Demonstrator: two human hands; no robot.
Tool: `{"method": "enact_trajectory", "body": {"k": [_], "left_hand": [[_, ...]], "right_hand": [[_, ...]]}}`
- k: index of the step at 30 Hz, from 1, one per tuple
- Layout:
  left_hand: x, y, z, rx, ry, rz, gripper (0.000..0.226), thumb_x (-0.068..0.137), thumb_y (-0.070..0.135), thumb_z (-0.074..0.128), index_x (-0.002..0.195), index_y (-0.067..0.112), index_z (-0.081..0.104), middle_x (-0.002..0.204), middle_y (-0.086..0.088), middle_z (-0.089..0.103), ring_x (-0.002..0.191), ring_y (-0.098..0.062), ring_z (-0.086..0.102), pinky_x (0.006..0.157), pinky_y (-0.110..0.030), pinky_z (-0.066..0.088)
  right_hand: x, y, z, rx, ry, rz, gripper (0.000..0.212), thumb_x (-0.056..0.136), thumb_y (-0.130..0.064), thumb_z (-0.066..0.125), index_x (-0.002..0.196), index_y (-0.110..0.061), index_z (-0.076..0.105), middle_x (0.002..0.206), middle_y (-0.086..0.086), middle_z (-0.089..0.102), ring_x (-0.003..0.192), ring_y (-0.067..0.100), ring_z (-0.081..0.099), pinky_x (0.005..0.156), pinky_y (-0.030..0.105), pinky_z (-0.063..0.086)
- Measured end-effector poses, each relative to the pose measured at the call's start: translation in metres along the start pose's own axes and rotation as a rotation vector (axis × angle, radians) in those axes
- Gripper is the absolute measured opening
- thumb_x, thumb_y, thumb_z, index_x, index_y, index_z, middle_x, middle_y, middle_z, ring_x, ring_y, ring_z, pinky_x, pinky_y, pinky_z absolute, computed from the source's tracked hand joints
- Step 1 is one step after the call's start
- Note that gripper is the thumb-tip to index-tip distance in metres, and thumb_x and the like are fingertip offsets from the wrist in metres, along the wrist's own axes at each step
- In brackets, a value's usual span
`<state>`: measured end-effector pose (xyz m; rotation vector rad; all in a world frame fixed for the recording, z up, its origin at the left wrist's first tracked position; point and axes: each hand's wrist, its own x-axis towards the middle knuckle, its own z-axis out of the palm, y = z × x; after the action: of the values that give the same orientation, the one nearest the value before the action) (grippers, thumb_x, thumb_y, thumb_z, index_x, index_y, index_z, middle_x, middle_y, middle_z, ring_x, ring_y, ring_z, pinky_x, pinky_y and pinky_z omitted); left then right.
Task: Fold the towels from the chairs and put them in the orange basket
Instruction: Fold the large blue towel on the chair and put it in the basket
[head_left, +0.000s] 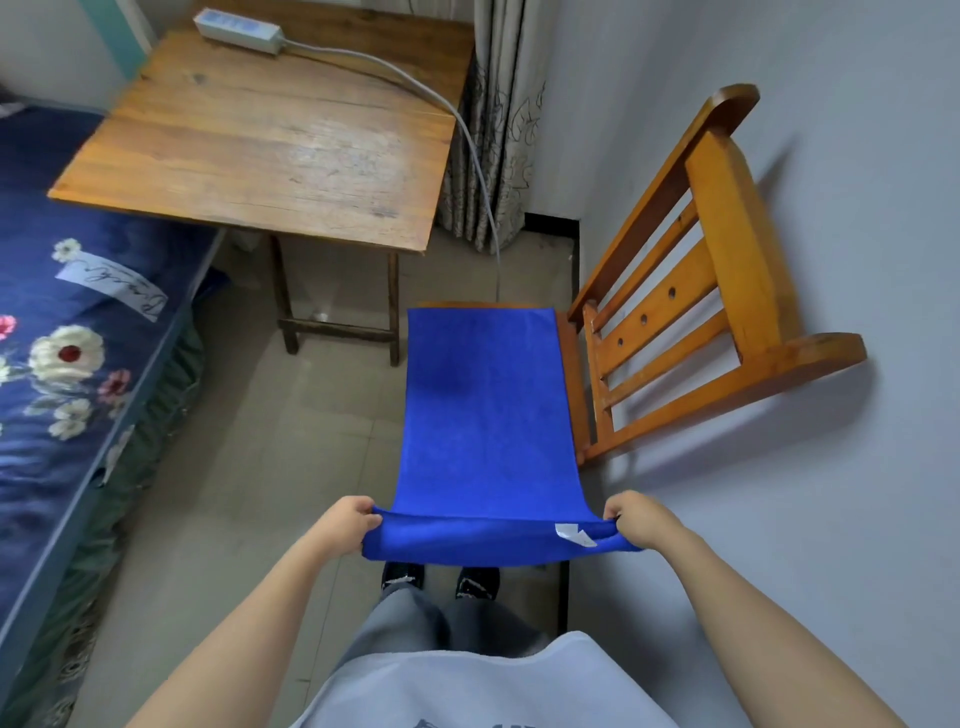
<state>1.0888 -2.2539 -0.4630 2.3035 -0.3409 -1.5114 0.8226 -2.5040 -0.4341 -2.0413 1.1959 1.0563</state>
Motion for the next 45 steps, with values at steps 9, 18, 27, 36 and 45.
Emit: {"method": "enact_trajectory", "body": {"k": [9,18,27,36,45], "left_hand": [[0.014,0.040,-0.030,-0.329,0.228,0.181,0.025,0.087,-0.003,0.046,0.069,0.008,0.059,0.052,0.003,0.050,0.047,-0.013,0.040,0.049,-0.023,0.032],[0.085,0.092,-0.079,-0.592,0.153,0.141,0.021,0.093,0.006,0.048,0.083,0.011,0.066,0.070,-0.004,0.061,0.066,-0.020,0.050,0.061,-0.026,0.039],[0.209,0.133,-0.102,-0.642,0.187,0.154,0.023,0.095,0.014,0.050,0.078,0.006,0.063,0.081,-0.012,0.060,0.078,-0.022,0.051,0.074,-0.034,0.040],[0.339,0.165,-0.090,-0.624,0.420,0.164,0.019,0.097,0.016,0.045,0.086,0.007,0.058,0.082,-0.010,0.059,0.078,-0.023,0.052,0.068,-0.030,0.042],[0.398,0.181,-0.090,-0.595,0.449,0.163,0.021,0.096,0.020,0.047,0.086,0.009,0.061,0.084,-0.005,0.059,0.081,-0.018,0.052,0.074,-0.032,0.041]], "right_hand": [[0.021,-0.022,-0.056,0.173,0.358,0.022,0.019,0.095,-0.010,0.039,0.097,-0.022,0.053,0.103,0.002,0.061,0.090,0.018,0.056,0.067,0.026,0.048],[0.069,-0.061,-0.127,0.789,0.541,0.147,0.017,0.091,-0.005,0.055,0.102,0.005,0.063,0.099,0.017,0.063,0.088,0.025,0.054,0.067,0.027,0.041],[0.193,-0.098,-0.161,1.160,0.681,0.252,0.013,0.092,-0.011,0.056,0.100,-0.002,0.062,0.099,0.012,0.061,0.091,0.023,0.053,0.075,0.033,0.042],[0.345,-0.119,-0.162,1.050,0.794,0.148,0.006,0.096,-0.013,0.047,0.095,-0.012,0.052,0.087,0.002,0.052,0.085,0.019,0.049,0.073,0.026,0.035],[0.418,-0.112,-0.173,0.880,0.744,0.115,0.020,0.098,-0.019,0.045,0.106,-0.005,0.055,0.094,0.005,0.052,0.087,0.017,0.047,0.074,0.026,0.034]]}}
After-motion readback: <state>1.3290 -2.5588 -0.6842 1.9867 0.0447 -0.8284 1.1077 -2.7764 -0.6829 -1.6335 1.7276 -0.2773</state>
